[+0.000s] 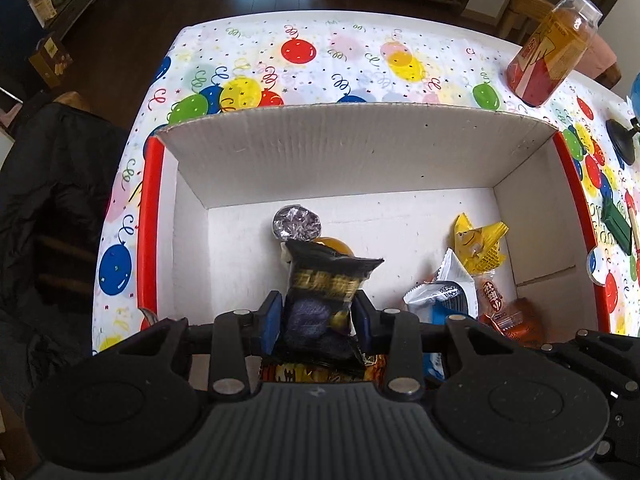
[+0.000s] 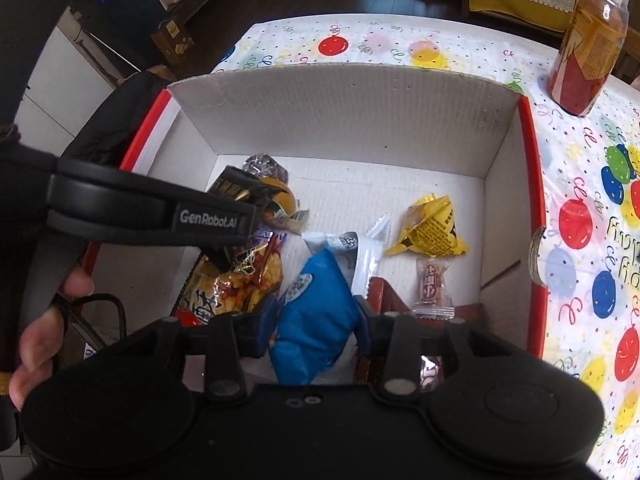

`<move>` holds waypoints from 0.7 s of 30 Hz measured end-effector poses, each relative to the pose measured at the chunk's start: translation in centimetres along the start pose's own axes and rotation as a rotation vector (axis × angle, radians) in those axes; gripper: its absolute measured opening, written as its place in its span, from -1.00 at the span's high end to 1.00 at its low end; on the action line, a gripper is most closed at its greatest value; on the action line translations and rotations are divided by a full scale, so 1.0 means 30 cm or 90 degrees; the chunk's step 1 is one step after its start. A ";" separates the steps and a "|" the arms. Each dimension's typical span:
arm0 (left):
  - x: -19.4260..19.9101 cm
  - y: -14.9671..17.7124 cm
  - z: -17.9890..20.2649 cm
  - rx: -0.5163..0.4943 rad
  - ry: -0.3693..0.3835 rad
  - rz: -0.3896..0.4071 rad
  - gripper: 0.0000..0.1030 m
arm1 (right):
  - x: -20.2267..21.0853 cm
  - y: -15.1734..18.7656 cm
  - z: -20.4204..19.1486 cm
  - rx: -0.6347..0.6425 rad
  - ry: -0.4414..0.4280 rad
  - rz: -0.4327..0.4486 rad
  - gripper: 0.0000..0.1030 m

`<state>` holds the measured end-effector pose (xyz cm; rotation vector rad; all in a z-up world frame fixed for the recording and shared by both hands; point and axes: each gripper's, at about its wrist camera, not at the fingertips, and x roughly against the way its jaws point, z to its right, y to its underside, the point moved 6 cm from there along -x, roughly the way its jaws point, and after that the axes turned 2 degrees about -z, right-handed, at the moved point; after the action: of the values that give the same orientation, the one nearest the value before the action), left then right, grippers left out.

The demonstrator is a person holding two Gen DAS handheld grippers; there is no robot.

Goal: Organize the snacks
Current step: 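Open both tools to drop the black bag and blue chip bag in the box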

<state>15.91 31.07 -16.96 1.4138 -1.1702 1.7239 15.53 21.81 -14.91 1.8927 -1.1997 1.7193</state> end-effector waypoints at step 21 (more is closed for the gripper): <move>0.187 0.088 -0.001 -0.013 0.024 0.061 -0.38 | 0.208 0.080 -0.026 -0.009 0.003 0.060 -0.84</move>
<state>12.25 29.58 -12.20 1.3272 -1.2490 1.7910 12.76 18.63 -9.65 1.8502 -1.3153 1.7575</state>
